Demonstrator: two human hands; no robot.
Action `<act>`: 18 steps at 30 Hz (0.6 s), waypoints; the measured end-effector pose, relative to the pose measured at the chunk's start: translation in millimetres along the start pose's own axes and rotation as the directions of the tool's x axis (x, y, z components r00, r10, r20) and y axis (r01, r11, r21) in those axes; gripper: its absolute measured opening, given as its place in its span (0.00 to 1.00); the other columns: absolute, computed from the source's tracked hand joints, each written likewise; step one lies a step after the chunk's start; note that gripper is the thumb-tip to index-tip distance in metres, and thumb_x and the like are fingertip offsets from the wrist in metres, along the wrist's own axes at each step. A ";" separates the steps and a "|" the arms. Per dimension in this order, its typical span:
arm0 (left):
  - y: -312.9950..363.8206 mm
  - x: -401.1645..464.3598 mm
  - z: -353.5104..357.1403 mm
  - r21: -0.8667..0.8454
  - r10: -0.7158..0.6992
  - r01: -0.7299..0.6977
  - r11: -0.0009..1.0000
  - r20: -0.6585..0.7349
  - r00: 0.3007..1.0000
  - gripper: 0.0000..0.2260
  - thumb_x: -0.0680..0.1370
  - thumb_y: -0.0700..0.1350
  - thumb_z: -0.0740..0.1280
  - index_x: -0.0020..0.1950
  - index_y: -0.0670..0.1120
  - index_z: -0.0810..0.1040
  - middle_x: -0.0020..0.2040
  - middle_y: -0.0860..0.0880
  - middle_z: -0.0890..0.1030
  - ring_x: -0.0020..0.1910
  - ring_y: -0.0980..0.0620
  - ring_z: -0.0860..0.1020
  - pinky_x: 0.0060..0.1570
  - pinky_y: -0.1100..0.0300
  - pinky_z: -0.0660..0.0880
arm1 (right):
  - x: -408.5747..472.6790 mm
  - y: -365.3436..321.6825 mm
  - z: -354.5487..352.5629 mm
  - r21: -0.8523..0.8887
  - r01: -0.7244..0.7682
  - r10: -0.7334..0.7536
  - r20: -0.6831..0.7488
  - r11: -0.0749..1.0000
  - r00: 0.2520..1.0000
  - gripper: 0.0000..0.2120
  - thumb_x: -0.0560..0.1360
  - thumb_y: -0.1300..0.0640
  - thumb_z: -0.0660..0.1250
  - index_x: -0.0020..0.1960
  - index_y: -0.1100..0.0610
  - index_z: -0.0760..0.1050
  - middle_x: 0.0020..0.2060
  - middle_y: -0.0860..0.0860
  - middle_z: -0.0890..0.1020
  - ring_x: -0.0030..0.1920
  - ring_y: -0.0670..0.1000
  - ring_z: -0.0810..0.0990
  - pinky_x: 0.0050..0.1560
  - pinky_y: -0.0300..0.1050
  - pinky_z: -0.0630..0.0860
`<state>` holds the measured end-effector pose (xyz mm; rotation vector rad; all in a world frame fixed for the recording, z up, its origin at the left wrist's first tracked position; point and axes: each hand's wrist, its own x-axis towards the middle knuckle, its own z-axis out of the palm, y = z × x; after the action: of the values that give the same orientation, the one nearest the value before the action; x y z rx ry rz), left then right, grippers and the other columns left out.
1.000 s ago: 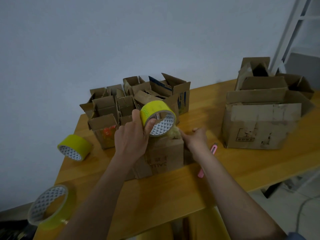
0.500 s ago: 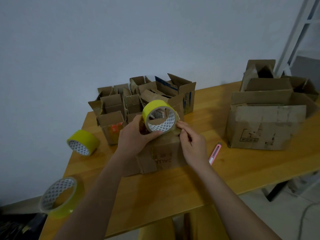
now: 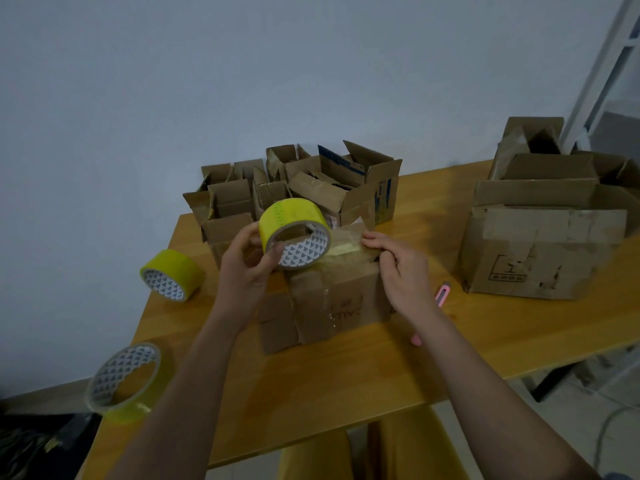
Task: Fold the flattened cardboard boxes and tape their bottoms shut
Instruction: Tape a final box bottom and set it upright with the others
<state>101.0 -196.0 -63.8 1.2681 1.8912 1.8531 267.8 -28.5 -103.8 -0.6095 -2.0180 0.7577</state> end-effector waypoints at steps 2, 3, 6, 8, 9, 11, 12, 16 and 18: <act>-3.7 -3.4 3.0 -0.001 -0.019 0.019 1.000 0.006 1.000 0.17 0.74 0.50 0.69 0.59 0.42 0.77 0.52 0.47 0.82 0.52 0.54 0.81 0.49 0.59 0.78 | 3.7 -2.3 -3.0 -0.131 0.027 -0.024 0.017 0.991 1.000 0.19 0.76 0.70 0.58 0.58 0.57 0.81 0.58 0.49 0.82 0.61 0.50 0.76 0.60 0.37 0.69; -5.3 -4.5 3.9 -0.007 -0.031 0.031 0.999 0.015 0.999 0.19 0.72 0.51 0.71 0.59 0.42 0.77 0.53 0.47 0.82 0.53 0.53 0.80 0.51 0.58 0.78 | 6.1 -5.4 -6.0 -0.214 0.038 -0.035 0.021 0.976 0.999 0.19 0.75 0.71 0.59 0.58 0.57 0.82 0.57 0.50 0.82 0.60 0.52 0.75 0.59 0.39 0.68; -7.8 -8.4 7.7 -0.063 -0.083 0.086 0.994 0.052 0.995 0.22 0.68 0.48 0.74 0.61 0.44 0.77 0.56 0.49 0.82 0.56 0.54 0.80 0.53 0.58 0.79 | 7.2 -19.7 -8.3 -0.289 0.059 -0.052 0.034 0.955 0.998 0.22 0.71 0.74 0.63 0.60 0.60 0.81 0.58 0.54 0.82 0.61 0.55 0.75 0.63 0.46 0.70; -6.6 -10.9 9.1 -0.085 -0.077 0.083 0.993 0.071 0.994 0.21 0.69 0.46 0.73 0.61 0.46 0.77 0.56 0.50 0.82 0.57 0.55 0.80 0.53 0.58 0.79 | 0.2 -28.9 -3.6 -0.192 0.038 -0.023 0.078 0.981 0.997 0.21 0.75 0.70 0.60 0.65 0.58 0.77 0.61 0.53 0.80 0.63 0.52 0.75 0.66 0.46 0.69; -6.3 -11.9 8.9 -0.102 -0.067 0.074 0.992 0.073 0.995 0.19 0.70 0.46 0.73 0.61 0.47 0.77 0.56 0.50 0.82 0.57 0.54 0.80 0.53 0.59 0.79 | -4.0 -30.2 0.5 -0.165 0.027 -0.010 0.104 0.986 0.994 0.20 0.78 0.64 0.58 0.67 0.57 0.75 0.63 0.52 0.79 0.64 0.50 0.75 0.67 0.45 0.68; -5.1 -12.6 7.6 -0.132 -0.046 0.054 0.990 0.063 0.997 0.17 0.73 0.43 0.71 0.61 0.47 0.77 0.56 0.48 0.82 0.57 0.53 0.80 0.52 0.61 0.78 | -9.3 -31.1 8.3 -0.228 0.053 -0.023 0.133 0.972 0.991 0.23 0.81 0.51 0.50 0.68 0.56 0.74 0.65 0.51 0.78 0.65 0.49 0.74 0.68 0.46 0.68; -5.1 -12.5 7.8 -0.142 -0.039 0.047 0.989 0.061 0.997 0.16 0.74 0.43 0.70 0.61 0.47 0.77 0.56 0.47 0.82 0.57 0.52 0.80 0.51 0.61 0.78 | -9.7 -29.9 9.8 -0.274 0.073 -0.035 0.141 0.959 0.989 0.25 0.81 0.47 0.47 0.67 0.55 0.76 0.65 0.50 0.78 0.66 0.48 0.74 0.68 0.48 0.68; -4.6 -12.0 -0.4 -0.169 -0.014 0.017 0.985 0.022 1.000 0.19 0.77 0.43 0.67 0.68 0.44 0.73 0.59 0.43 0.81 0.59 0.46 0.79 0.56 0.51 0.78 | -7.8 -23.3 5.5 -0.324 0.109 -0.067 0.138 0.940 0.988 0.26 0.83 0.46 0.46 0.64 0.55 0.78 0.63 0.49 0.80 0.65 0.49 0.75 0.67 0.44 0.68; -6.1 -10.9 -15.3 -0.168 0.021 -0.025 0.986 -0.029 0.999 0.20 0.79 0.43 0.64 0.71 0.43 0.71 0.60 0.46 0.80 0.60 0.46 0.79 0.58 0.51 0.77 | -5.2 -19.0 2.4 -0.310 0.097 -0.054 0.144 0.946 0.988 0.25 0.84 0.47 0.47 0.64 0.54 0.79 0.62 0.48 0.80 0.65 0.48 0.75 0.65 0.40 0.67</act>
<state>94.7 -213.4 -70.7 1.2202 1.6978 2.0031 265.8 -45.8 -94.3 -0.6727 -2.2964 0.4405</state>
